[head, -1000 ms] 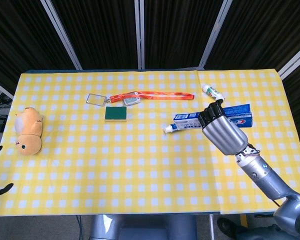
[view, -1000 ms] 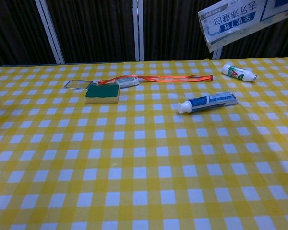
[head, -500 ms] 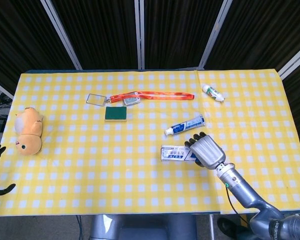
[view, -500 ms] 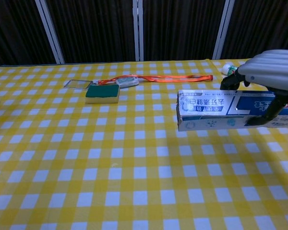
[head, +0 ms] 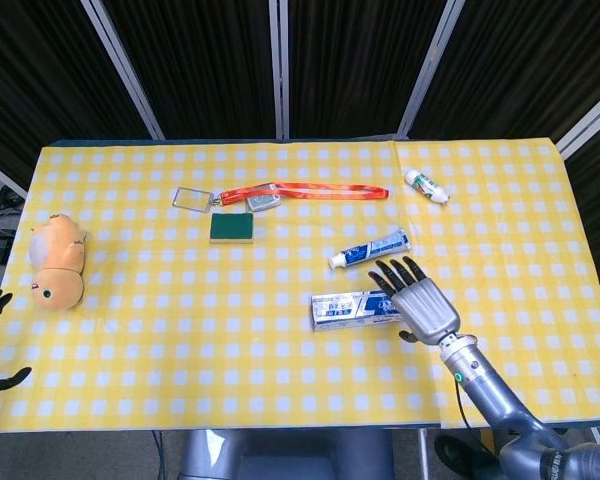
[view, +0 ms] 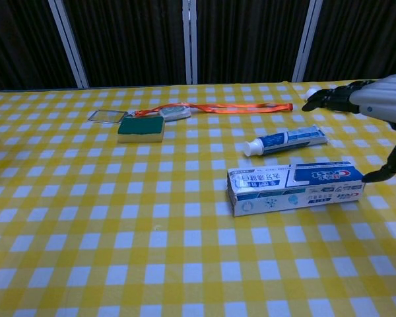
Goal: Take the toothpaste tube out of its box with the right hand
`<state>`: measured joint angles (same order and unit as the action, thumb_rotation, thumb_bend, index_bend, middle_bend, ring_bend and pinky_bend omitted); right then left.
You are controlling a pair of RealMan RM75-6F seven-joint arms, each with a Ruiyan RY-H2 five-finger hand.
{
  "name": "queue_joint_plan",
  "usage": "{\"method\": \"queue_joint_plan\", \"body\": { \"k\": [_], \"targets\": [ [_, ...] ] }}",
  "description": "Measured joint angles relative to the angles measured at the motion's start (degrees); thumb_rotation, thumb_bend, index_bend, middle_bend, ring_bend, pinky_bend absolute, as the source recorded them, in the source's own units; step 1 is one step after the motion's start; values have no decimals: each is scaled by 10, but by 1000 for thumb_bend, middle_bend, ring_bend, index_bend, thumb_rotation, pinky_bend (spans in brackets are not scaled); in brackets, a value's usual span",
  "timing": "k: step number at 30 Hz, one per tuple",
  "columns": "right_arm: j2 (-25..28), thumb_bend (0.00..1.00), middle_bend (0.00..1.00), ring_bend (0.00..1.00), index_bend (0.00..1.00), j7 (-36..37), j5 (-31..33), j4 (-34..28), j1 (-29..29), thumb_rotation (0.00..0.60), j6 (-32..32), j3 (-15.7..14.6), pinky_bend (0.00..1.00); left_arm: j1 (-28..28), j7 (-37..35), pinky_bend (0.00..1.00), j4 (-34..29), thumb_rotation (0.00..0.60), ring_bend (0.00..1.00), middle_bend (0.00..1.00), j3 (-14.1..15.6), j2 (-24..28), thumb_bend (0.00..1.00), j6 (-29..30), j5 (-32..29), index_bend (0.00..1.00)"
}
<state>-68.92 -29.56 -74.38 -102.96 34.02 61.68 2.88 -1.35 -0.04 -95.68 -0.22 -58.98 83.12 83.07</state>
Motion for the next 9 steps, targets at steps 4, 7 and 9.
{"method": "queue_joint_plan", "body": {
  "k": [4, 7, 9],
  "targets": [
    [33, 0, 0, 0, 0, 14, -69, -11, -38, 600, 77, -16, 0, 4, -6, 0, 0, 600, 0, 0, -1, 2, 0, 13, 6, 0],
    [49, 0, 0, 0, 0, 44, -126, 0, -75, 600, 147, -31, 0, 7, -17, 0, -1, 600, 0, 0, -1, 6, 0, 19, 11, 0],
    [53, 0, 0, 0, 0, 70, -162, 22, -102, 600, 194, -42, 0, 8, -23, 0, -2, 600, 0, 0, 0, 9, 0, 23, 15, 0]
  ]
}}
